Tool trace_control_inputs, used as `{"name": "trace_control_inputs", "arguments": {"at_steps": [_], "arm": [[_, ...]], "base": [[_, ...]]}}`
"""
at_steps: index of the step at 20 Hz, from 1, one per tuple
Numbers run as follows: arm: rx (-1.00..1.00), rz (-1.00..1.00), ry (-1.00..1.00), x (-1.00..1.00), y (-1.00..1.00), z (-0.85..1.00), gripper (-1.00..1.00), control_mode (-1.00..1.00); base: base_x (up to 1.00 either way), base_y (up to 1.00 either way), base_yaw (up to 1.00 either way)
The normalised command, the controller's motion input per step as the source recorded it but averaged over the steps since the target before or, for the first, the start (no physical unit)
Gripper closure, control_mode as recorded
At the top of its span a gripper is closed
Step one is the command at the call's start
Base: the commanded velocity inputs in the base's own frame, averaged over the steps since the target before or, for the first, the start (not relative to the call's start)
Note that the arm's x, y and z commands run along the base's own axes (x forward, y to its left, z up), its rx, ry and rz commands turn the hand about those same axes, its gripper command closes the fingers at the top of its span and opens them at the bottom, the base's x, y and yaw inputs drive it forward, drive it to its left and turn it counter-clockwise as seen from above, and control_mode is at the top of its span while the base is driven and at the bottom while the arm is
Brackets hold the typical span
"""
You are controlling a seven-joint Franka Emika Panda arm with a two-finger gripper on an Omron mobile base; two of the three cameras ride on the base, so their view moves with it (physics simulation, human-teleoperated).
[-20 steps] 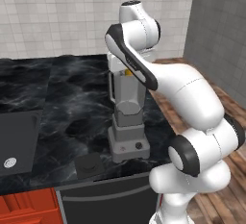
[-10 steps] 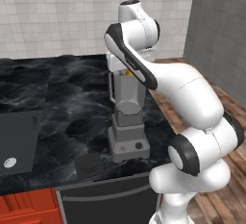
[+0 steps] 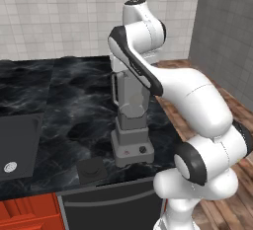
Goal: Open the blender lid, put the orange in the blender, close the lid, and start the blender.
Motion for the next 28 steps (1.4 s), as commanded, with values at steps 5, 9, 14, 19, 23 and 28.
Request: {"name": "trace_control_inputs", "arguments": {"at_steps": [5,9,14,19,23,28], "arm": [[0.0,-0.06,-0.23,-0.75,0.0,0.56,-1.0,-1.0],[0.02,-0.05,-0.24,-0.98,0.0,0.34,-1.0,-1.0],[0.0,-0.04,-0.11,-1.0,0.13,-0.11,-1.0,-1.0],[-0.01,0.0,0.0,-0.84,0.49,-0.65,-1.0,-1.0],[-0.03,0.0,0.01,-0.6,0.85,-0.99,-1.0,-1.0],[-0.08,0.0,0.1,-0.2,1.0,-1.0,-1.0,-1.0]], "base": [[0.0,0.0,0.0],[0.0,0.0,0.0],[0.0,0.0,0.0],[0.0,0.0,0.0],[0.0,0.0,0.0],[0.0,0.0,0.0]]}}
